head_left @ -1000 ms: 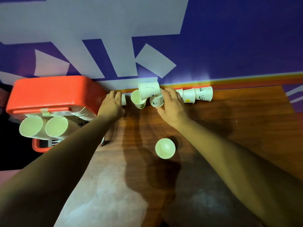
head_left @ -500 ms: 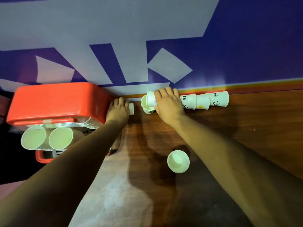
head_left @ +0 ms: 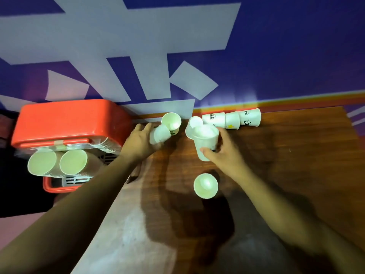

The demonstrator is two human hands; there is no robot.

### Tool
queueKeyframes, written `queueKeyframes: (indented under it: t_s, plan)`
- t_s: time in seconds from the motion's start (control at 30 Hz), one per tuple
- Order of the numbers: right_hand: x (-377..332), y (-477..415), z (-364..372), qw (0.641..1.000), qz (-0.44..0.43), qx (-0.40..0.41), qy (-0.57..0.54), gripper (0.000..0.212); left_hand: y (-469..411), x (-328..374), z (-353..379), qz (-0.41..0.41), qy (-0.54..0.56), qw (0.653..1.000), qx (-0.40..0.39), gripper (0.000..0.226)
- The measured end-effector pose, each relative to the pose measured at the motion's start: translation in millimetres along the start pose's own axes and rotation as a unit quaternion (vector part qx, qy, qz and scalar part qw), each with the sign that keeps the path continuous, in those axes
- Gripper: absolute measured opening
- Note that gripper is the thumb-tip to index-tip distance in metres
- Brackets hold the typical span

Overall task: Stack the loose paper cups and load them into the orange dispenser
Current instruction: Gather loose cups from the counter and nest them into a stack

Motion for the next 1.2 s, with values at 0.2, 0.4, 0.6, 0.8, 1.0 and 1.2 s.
queueKeyframes:
  t_s: [0.2, 0.4, 0.6, 0.8, 1.0, 1.2]
  plan:
    - [44, 56, 3, 0.997, 0.04, -0.05, -0.047, 0.081, 45, 15, 8, -0.087, 0.325, 0.941, 0.044, 0.058]
    - [66, 84, 12, 0.998, -0.008, -0.037, 0.044, 0.082, 83, 49, 17, -0.135, 0.48, 0.863, 0.085, 0.073]
    - [79, 97, 21, 0.974, -0.075, -0.002, 0.213, 0.079, 108, 89, 18, -0.057, 0.433, 0.896, 0.083, 0.053]
    - [96, 99, 24, 0.981, -0.039, -0.062, 0.179, 0.078, 124, 121, 32, 0.003, 0.343, 0.939, 0.026, 0.066]
    - [114, 96, 25, 0.985, 0.003, -0.083, 0.153, 0.079, 121, 135, 62, 0.11, 0.146, 0.982, -0.051, 0.085]
    - [120, 95, 28, 0.981, 0.0, -0.095, 0.171, 0.067, 117, 130, 103, 0.144, 0.054, 0.984, -0.084, 0.099]
Point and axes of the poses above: each hand's wrist, its own y-axis away from the middle knuckle, its own z-axis out of the palm, x = y × z, the point moved 8 cm from there along -y, towards the middle knuckle, and after that the axes turned 11 degrees about z, right-handed, at the moved point
